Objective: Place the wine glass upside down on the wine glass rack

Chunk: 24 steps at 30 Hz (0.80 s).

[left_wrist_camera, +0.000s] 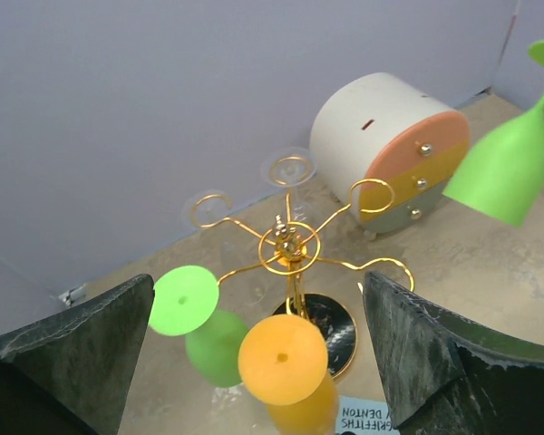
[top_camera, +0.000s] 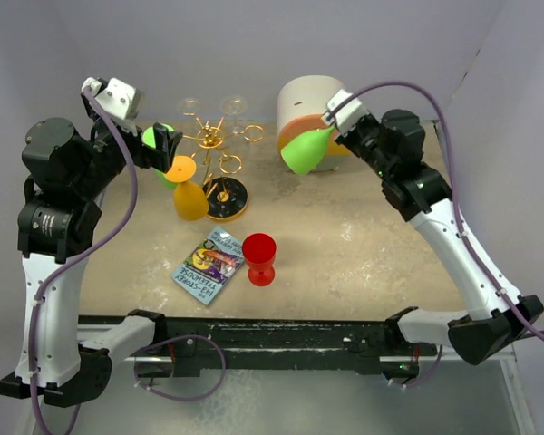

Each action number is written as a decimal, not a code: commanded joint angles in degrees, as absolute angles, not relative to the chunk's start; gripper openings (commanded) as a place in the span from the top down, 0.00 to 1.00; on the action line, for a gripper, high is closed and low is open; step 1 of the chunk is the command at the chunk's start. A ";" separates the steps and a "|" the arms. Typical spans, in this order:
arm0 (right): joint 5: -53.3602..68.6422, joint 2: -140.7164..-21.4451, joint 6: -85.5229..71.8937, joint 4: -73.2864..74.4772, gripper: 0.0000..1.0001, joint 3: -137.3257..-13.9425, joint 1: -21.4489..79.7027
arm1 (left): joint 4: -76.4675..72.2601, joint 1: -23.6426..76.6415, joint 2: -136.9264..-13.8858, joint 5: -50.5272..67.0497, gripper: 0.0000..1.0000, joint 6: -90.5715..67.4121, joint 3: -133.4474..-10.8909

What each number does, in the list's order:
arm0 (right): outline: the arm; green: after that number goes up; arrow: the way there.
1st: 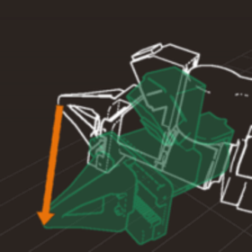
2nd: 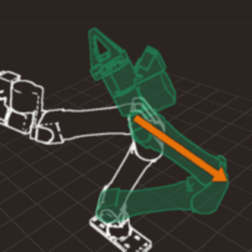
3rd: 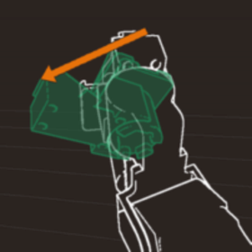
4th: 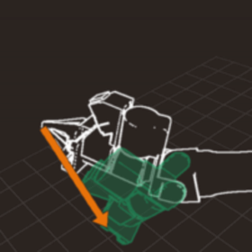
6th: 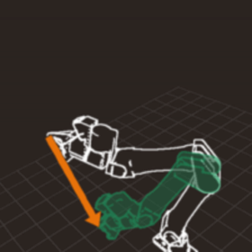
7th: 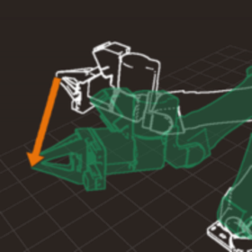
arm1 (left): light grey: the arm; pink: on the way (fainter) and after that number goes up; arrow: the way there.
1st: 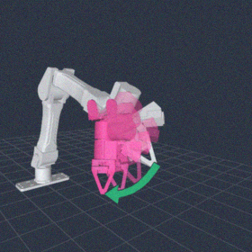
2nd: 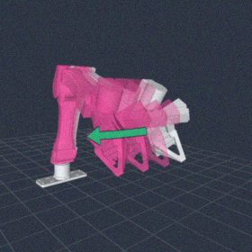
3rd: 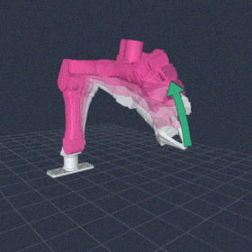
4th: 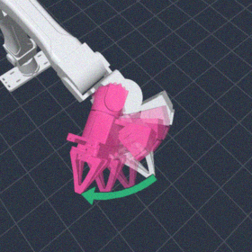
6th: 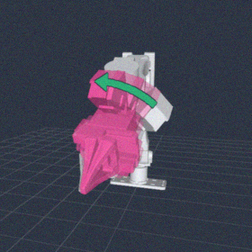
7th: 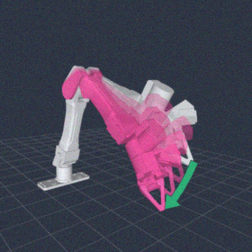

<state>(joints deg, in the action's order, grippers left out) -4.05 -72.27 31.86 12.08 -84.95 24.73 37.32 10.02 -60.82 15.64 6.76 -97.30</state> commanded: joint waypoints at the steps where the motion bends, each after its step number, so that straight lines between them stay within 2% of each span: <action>1: -7.23 -70.80 49.54 8.39 1.00 -82.42 28.62 | 38.04 8.15 -59.61 10.23 0.01 8.18 -97.99; 8: 1.30 -75.09 58.64 13.51 1.00 -85.41 32.47 | 37.37 4.91 -58.51 13.27 0.01 7.47 -96.52; 13: 5.48 -78.89 62.86 15.65 1.00 -88.00 36.09 | 37.51 4.23 -58.53 10.90 0.01 9.16 -97.90; 24: -1.84 -85.11 68.12 10.77 1.00 -90.00 45.53 | 35.44 -0.28 -57.07 13.84 0.01 6.46 -96.00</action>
